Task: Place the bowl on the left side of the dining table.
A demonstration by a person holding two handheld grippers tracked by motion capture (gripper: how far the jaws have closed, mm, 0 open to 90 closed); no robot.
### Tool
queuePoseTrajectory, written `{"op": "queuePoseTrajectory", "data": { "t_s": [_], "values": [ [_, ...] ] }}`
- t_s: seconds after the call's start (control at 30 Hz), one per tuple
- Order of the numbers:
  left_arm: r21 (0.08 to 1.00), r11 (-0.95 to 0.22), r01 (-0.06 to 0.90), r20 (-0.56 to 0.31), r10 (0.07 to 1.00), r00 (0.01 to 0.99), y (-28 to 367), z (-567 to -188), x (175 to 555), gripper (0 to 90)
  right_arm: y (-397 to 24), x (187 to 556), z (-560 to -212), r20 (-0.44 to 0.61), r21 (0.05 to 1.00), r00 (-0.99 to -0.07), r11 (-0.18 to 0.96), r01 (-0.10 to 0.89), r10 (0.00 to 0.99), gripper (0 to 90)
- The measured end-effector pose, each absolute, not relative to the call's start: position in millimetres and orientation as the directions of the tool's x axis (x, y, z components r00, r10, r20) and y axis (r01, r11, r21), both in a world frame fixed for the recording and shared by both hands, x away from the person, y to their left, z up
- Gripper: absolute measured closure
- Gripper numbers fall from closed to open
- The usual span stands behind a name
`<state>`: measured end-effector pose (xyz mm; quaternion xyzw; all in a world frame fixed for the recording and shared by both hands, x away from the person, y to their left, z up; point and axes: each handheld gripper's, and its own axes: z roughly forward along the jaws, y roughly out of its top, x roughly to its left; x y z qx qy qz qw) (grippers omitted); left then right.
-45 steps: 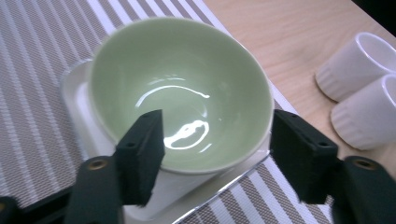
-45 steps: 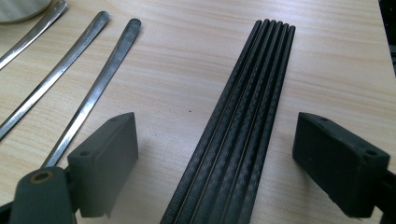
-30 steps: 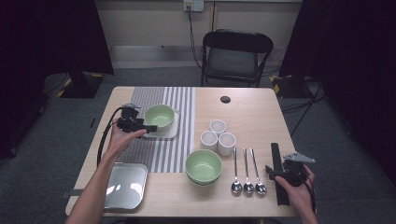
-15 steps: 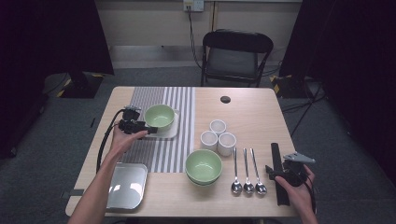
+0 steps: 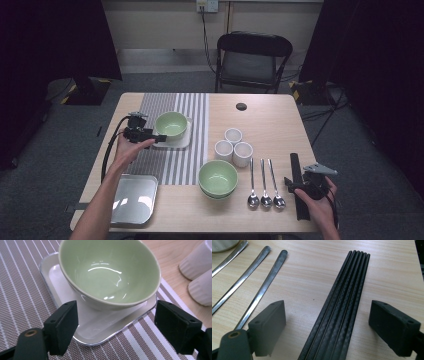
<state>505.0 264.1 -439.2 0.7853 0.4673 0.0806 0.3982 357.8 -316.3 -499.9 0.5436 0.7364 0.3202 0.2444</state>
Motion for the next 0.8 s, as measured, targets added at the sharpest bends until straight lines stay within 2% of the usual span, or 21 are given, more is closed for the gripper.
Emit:
{"op": "queuePoseTrajectory", "data": {
  "t_s": [0.37,0.6,0.8],
  "values": [
    [0.72,-0.271,0.638,-0.179,0.817,0.549,283,-421,486,17.8,-316,358,-500,-0.012,0.737,-0.289,0.204,0.644,0.957,13.4],
    [0.735,-0.246,0.632,-0.186,0.823,0.537,298,-416,474,19.0,-316,358,-500,-0.012,0.737,-0.289,0.204,0.644,0.957,13.4],
    [0.73,-0.285,0.621,-0.117,0.843,0.525,307,-412,464,16.5,-316,358,-500,-0.012,0.737,-0.289,0.204,0.644,0.957,13.5]
  ]
}}
